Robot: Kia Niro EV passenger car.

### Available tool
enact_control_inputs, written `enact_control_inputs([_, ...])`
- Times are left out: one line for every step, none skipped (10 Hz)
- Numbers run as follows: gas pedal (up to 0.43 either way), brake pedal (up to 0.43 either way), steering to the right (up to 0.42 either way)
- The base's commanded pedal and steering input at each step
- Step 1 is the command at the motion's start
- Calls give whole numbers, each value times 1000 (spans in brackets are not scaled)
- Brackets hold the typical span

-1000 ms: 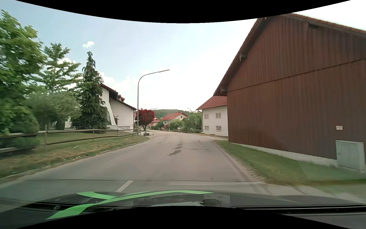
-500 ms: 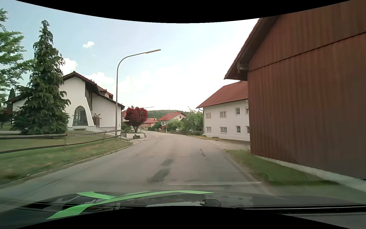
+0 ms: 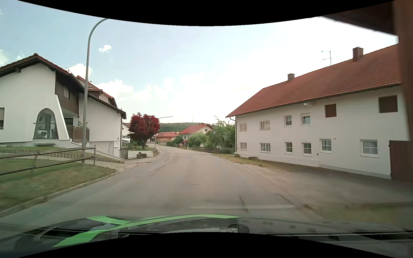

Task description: Follow the waypoints while adhering to traffic rules and regulations

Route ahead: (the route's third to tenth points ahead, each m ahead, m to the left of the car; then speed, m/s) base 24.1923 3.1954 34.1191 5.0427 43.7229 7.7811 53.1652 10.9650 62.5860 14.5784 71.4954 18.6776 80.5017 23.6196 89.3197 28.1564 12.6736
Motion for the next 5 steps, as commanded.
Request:
enact_control_inputs([118, 0, -35])
enact_control_inputs([118, 0, -35])
enact_control_inputs([118, 0, -35])
enact_control_inputs([118, 0, -35])
enact_control_inputs([118, 0, -35])
